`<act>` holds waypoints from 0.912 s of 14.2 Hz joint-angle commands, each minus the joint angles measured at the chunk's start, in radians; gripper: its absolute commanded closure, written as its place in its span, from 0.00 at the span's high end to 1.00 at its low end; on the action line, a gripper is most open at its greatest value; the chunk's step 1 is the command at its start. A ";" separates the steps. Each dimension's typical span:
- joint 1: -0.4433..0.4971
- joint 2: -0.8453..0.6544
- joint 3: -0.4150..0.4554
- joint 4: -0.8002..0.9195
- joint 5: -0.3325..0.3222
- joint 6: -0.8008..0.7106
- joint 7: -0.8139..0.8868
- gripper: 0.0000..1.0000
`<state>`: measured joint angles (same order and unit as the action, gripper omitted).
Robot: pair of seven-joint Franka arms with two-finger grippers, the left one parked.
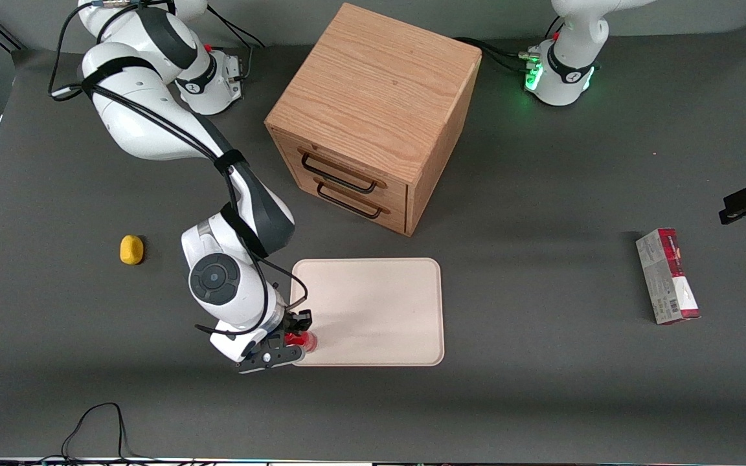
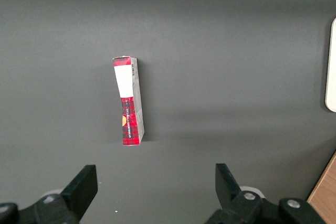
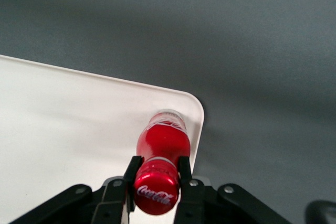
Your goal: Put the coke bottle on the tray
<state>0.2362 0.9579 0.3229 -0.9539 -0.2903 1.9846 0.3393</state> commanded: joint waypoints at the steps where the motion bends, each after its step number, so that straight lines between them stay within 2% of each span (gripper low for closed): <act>1: -0.006 -0.011 0.008 -0.029 -0.029 0.037 0.035 1.00; 8: -0.011 -0.063 0.002 -0.032 -0.018 0.023 0.038 1.00; 10: -0.017 -0.132 -0.004 -0.063 -0.010 -0.054 0.038 1.00; 12: -0.032 -0.204 -0.030 -0.066 0.061 -0.140 0.030 1.00; 13: -0.032 -0.247 -0.075 -0.066 0.118 -0.192 0.027 1.00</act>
<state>0.2156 0.8273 0.3051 -0.9562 -0.2540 1.8663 0.3500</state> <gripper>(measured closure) 0.000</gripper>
